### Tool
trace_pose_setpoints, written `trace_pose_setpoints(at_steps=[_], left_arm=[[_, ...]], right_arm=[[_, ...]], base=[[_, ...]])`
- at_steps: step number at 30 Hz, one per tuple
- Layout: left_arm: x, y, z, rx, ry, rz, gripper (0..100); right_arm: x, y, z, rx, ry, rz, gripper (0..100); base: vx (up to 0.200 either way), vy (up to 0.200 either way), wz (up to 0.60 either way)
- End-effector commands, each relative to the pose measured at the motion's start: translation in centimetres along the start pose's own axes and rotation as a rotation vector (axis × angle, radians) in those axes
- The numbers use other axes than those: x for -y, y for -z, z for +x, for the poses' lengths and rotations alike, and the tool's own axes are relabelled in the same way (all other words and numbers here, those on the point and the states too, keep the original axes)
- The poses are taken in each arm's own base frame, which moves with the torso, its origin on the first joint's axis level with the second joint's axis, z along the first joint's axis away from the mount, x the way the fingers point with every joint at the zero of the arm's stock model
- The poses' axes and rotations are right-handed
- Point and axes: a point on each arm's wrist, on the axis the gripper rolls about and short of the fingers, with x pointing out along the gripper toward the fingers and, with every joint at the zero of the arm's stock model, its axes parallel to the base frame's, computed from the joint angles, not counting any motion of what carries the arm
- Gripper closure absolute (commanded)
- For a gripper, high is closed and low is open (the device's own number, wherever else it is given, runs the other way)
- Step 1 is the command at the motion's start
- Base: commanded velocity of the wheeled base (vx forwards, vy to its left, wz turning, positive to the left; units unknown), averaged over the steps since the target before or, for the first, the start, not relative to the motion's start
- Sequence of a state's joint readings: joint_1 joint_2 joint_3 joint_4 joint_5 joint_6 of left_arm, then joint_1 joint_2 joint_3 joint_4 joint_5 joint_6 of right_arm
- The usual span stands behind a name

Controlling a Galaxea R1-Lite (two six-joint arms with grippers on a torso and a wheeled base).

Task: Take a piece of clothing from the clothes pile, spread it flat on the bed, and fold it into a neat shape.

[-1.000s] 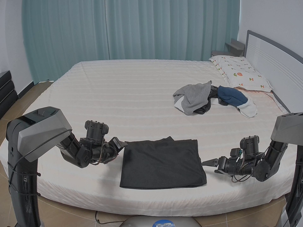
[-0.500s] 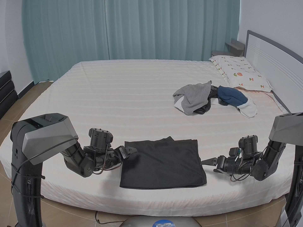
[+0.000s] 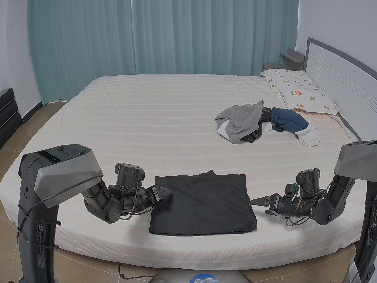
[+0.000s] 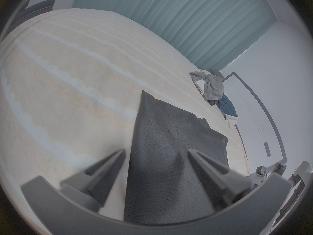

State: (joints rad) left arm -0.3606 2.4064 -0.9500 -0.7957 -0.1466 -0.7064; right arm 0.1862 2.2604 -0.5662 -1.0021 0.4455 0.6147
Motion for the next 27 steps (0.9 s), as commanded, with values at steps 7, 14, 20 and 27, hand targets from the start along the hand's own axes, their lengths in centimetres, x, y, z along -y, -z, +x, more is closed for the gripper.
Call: trace_pose_setpoints(at_steps=[7,14,20,27], left_arm=[[-0.2,0.0,0.0,0.000,-0.007,-0.007,100],[-0.4,0.1,-0.2,-0.002,-0.014,-0.009,100],[-0.2,-0.3,-0.4,0.009,-0.007,-0.049,100],[-0.1,-0.5,-0.5,0.015,-0.002,-0.072,100]], right_arm=[[0.1,0.0,0.0,0.000,0.003,0.003,0],[0.1,-0.6,-0.1,0.021,-0.001,0.030,0],[0.5,-1.1,0.0,0.037,0.002,0.049,0],[0.6,-1.1,-0.1,0.038,0.006,0.053,0]], base=[[0.000,0.000,0.00],[0.000,0.000,0.00],[0.000,0.000,0.00],[0.000,0.000,0.00]])
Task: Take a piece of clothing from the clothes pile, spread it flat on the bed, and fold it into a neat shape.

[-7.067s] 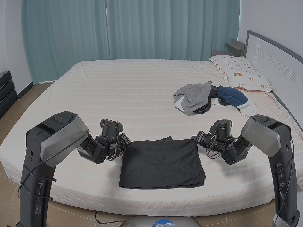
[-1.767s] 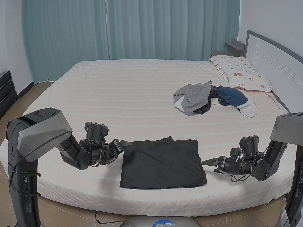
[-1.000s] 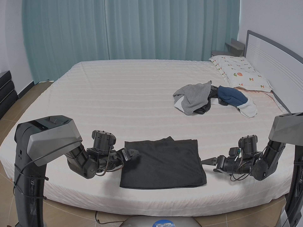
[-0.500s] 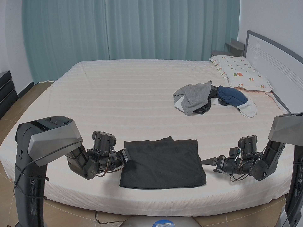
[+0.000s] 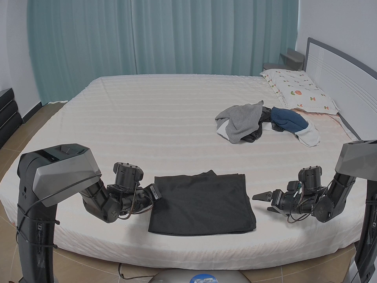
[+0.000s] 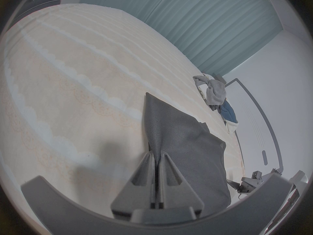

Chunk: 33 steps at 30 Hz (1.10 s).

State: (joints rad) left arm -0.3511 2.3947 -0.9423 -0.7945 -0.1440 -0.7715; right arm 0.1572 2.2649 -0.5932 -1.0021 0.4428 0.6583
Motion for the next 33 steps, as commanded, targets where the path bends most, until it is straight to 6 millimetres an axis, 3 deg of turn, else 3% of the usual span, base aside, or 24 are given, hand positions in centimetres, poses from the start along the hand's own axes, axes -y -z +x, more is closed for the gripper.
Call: trace_pose_setpoints(at_steps=[1,33], left_arm=[[0.1,-0.1,-0.1,0.004,0.002,-0.002,100],[-0.3,-0.9,-1.3,0.022,-0.004,-0.068,100]], right_arm=[[0.1,-0.1,0.0,0.004,0.002,0.002,0],[0.2,-0.2,0.3,0.003,-0.001,0.059,0]], base=[[0.000,0.200,0.00],[0.000,0.200,0.00]])
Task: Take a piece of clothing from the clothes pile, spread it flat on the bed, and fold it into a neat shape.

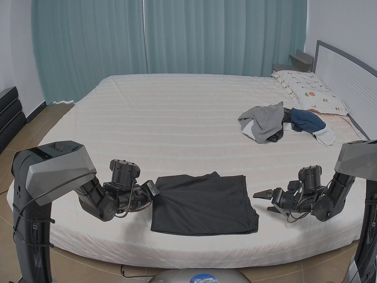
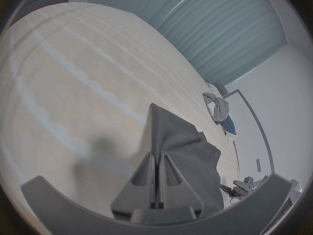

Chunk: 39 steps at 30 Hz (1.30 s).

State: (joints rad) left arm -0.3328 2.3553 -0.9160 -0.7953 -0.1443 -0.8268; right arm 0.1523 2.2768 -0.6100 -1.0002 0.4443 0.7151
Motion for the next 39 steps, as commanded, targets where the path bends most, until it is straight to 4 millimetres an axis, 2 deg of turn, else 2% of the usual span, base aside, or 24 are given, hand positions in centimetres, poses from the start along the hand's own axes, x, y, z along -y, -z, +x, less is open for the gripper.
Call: trace_pose_setpoints(at_steps=[1,24,36,37,39], left_arm=[[-0.3,-0.1,-0.1,0.003,-0.006,-0.005,100],[-0.9,0.1,-0.7,-0.009,-0.030,-0.012,100],[-0.8,0.6,-0.7,-0.021,-0.034,-0.008,100],[-0.9,0.7,-0.8,-0.024,-0.036,-0.007,0],[-0.8,0.8,-0.8,-0.026,-0.036,-0.007,0]], right_arm=[[0.0,0.1,0.0,-0.003,0.000,0.002,0],[0.0,0.1,0.0,-0.001,0.001,0.001,0],[0.0,0.0,0.0,0.000,0.000,0.000,0],[0.0,0.0,0.0,0.000,0.000,0.000,0],[0.0,0.0,0.0,-0.001,0.001,0.001,0]], base=[[0.000,0.200,0.00],[0.000,0.200,0.00],[0.000,0.000,0.00],[0.000,0.000,0.00],[0.000,0.000,0.00]])
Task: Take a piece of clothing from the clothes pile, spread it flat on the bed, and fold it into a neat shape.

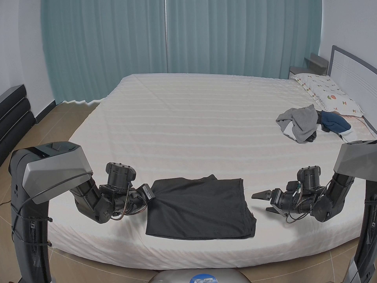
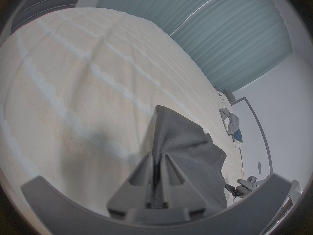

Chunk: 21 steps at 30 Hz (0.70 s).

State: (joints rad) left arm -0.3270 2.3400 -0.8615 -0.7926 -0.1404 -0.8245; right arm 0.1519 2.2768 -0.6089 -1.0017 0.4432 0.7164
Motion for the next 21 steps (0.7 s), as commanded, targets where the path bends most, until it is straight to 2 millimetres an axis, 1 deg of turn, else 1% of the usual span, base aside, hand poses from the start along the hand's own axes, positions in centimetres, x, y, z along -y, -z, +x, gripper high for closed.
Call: trace_pose_setpoints(at_steps=[1,15,17,18,21], left_arm=[[0.0,0.1,-0.1,-0.004,0.000,0.001,0],[0.2,0.0,-0.1,0.001,0.007,0.000,0],[0.3,-0.1,-0.1,0.005,0.010,-0.025,0],[0.2,-0.3,-0.3,0.013,0.010,-0.050,0],[0.1,-1.1,-0.8,0.034,0.012,-0.082,0]], right_arm=[[0.0,0.0,0.0,-0.001,-0.001,-0.001,0],[-0.3,0.1,-0.2,-0.003,-0.006,-0.005,0],[-0.9,0.8,-0.3,-0.023,-0.014,-0.017,0],[-1.4,1.3,-0.6,-0.034,-0.021,-0.026,0],[-2.0,2.2,-1.0,-0.059,-0.029,-0.039,0]], base=[[0.000,0.000,0.00],[0.000,0.000,0.00],[0.000,0.000,0.00],[0.000,0.000,0.00],[0.000,0.000,0.00]])
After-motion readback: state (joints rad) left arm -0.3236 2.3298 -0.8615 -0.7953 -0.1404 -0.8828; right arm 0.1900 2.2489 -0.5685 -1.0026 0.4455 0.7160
